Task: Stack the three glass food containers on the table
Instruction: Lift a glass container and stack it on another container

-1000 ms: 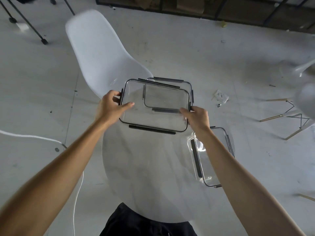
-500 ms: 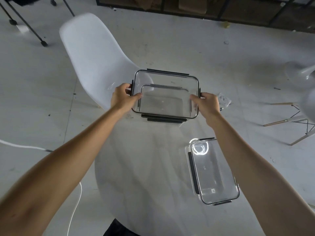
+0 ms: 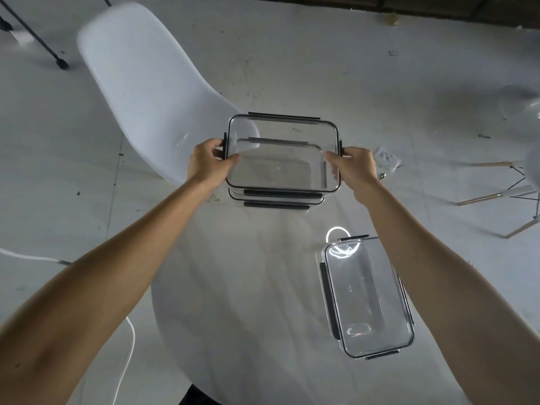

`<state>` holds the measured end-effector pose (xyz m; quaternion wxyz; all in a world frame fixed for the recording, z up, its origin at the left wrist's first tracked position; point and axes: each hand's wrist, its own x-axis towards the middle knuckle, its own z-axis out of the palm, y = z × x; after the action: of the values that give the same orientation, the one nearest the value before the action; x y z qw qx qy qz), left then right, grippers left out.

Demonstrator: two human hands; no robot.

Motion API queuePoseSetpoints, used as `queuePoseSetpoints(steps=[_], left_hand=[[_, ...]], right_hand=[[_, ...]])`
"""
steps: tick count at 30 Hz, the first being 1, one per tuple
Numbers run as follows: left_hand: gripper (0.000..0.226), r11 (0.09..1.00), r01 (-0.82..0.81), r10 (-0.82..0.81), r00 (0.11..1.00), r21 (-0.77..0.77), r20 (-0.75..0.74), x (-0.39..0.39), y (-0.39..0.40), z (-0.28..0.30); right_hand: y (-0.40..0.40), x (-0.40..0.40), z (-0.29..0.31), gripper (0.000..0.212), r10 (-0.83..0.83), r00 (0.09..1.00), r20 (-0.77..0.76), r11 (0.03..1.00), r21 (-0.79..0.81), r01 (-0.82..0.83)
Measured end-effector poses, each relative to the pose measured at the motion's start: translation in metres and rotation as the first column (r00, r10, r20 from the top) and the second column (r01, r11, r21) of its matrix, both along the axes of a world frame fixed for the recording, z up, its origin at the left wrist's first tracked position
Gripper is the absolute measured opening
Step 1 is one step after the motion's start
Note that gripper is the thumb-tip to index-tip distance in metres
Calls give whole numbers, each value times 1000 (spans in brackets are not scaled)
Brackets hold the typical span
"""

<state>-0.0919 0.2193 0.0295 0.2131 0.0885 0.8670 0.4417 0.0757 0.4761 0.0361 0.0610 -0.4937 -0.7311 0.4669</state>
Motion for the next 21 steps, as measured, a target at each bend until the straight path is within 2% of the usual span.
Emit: queuePoseSetpoints(steps=[6,14,21], left_hand=[[33,1000,18,-18,999,1,-26,-3,1,-7],[23,1000,27,-27,999,13,-29,-2,0,-10],[24,1000,24,-23,999,13,-44,0,0,-12]], right_hand=[[1,-1,-9,27,8,1000,12,1000,8,-8],[4,-2,-15,37,6,1000,20,1000,-16,-5],[4,-1,-20,34,-9,1000,-2,1000,-23,9]])
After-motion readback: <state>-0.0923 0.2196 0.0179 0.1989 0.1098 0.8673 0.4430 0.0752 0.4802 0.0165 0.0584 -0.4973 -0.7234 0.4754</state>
